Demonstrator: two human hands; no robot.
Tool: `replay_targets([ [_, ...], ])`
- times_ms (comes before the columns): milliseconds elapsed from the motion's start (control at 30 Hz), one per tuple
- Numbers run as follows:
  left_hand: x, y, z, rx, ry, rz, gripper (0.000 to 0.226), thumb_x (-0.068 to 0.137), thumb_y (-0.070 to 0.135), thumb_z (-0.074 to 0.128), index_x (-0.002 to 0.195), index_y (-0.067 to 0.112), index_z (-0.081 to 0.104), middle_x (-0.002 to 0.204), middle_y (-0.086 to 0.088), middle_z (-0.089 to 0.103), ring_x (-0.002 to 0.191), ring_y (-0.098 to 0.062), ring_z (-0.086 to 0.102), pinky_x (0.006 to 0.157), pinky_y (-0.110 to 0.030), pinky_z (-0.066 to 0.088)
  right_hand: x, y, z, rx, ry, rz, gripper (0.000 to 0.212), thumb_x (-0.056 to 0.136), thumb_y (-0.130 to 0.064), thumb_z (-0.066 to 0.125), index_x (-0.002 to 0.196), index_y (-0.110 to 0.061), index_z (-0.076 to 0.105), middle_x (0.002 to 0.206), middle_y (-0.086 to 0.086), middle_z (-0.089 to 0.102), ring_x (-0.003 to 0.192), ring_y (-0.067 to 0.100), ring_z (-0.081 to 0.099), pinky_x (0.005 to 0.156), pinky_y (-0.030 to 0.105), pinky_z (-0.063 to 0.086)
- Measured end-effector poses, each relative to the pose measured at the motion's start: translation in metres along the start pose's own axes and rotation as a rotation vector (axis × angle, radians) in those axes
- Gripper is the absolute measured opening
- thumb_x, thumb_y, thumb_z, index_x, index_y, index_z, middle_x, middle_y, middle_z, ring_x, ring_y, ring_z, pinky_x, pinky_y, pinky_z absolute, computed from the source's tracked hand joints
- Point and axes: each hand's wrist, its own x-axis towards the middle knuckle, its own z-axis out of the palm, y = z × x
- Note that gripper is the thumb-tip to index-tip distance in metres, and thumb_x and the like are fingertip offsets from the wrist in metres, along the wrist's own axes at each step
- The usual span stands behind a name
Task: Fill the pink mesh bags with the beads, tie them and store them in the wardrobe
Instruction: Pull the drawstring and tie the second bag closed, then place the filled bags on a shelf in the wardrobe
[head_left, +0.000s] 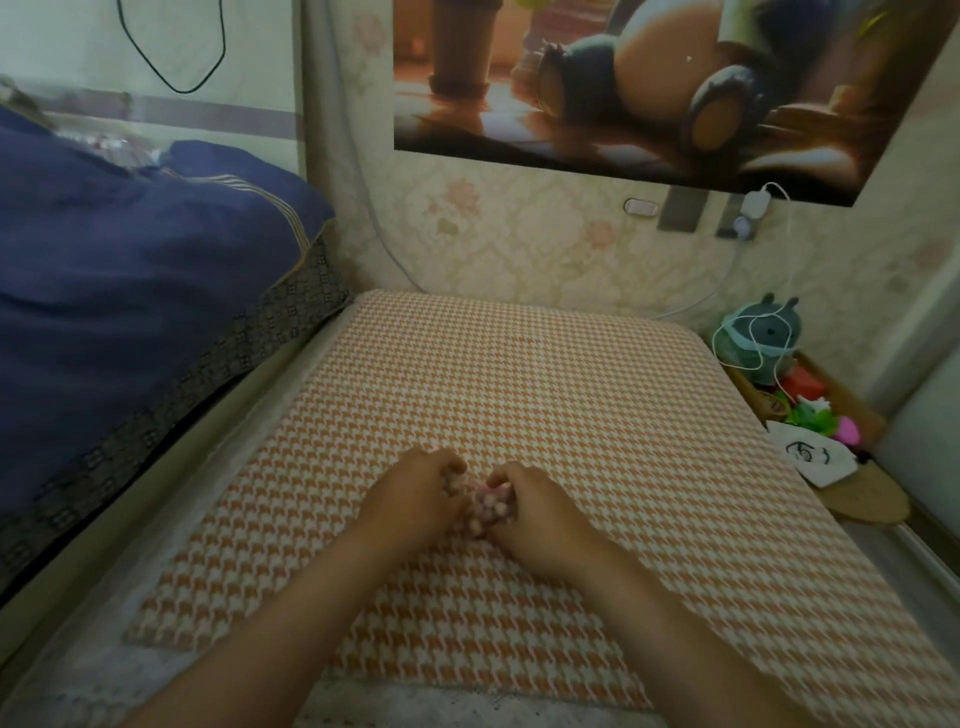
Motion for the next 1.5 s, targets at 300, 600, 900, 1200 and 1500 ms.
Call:
replay_targets([
  [300, 0.006, 0.026, 0.026, 0.072, -0.264, 0.170, 0.063, 0.078, 0.060, 0.058, 0.133, 0.028, 0.055, 0.121, -0.002, 0.059, 0.103, -0.018, 0.060, 0.093, -0.036, 0.050, -0.008, 0.029, -0.029, -0.066, 0.102, 0.137, 0.034, 0.079, -0.054, 0.073, 0.097, -0.032, 0.054, 0.098, -0.013, 0.062, 0.088, 0.011, 0.062, 0.080, 0.037, 0.054],
  [600, 0.006, 0.014, 0.022, 0.121, -0.259, 0.317, 0.080, 0.076, 0.041, 0.072, 0.147, 0.038, 0.035, 0.140, 0.000, 0.035, 0.129, -0.019, 0.039, 0.108, -0.034, 0.039, -0.009, 0.039, -0.028, -0.203, -0.008, 0.042, 0.083, 0.082, -0.046, 0.071, 0.151, -0.032, 0.028, 0.147, 0.003, 0.032, 0.132, 0.027, 0.045, 0.103, 0.040, 0.046],
  [900, 0.027, 0.003, 0.028, -0.029, -0.135, 0.247, 0.063, 0.075, 0.023, 0.080, 0.133, 0.025, 0.055, 0.125, 0.004, 0.045, 0.112, -0.011, 0.048, 0.094, -0.014, 0.036, -0.002, 0.058, -0.022, -0.087, 0.010, -0.061, 0.056, 0.090, -0.032, 0.072, 0.141, -0.034, 0.050, 0.127, -0.007, 0.042, 0.119, 0.013, 0.046, 0.106, 0.028, 0.042],
  [1200, 0.105, 0.020, 0.040, -0.002, -0.232, 0.252, 0.062, 0.070, 0.023, 0.083, 0.126, 0.031, 0.056, 0.118, 0.004, 0.049, 0.108, -0.012, 0.048, 0.091, -0.022, 0.041, 0.067, 0.081, -0.037, -0.172, -0.063, -0.063, 0.063, 0.097, -0.023, 0.060, 0.152, -0.035, 0.034, 0.127, -0.001, 0.044, 0.115, 0.017, 0.048, 0.101, 0.033, 0.045],
  [1500, 0.152, 0.103, 0.041, -0.180, -0.310, 0.185, 0.049, 0.070, 0.020, 0.085, 0.103, 0.044, 0.058, 0.112, 0.005, 0.047, 0.098, -0.013, 0.058, 0.082, -0.029, 0.056, 0.084, 0.106, -0.118, -0.060, -0.115, 0.114, 0.046, 0.097, -0.020, 0.058, 0.138, -0.029, 0.039, 0.129, 0.001, 0.043, 0.102, 0.017, 0.052, 0.084, 0.031, 0.049],
])
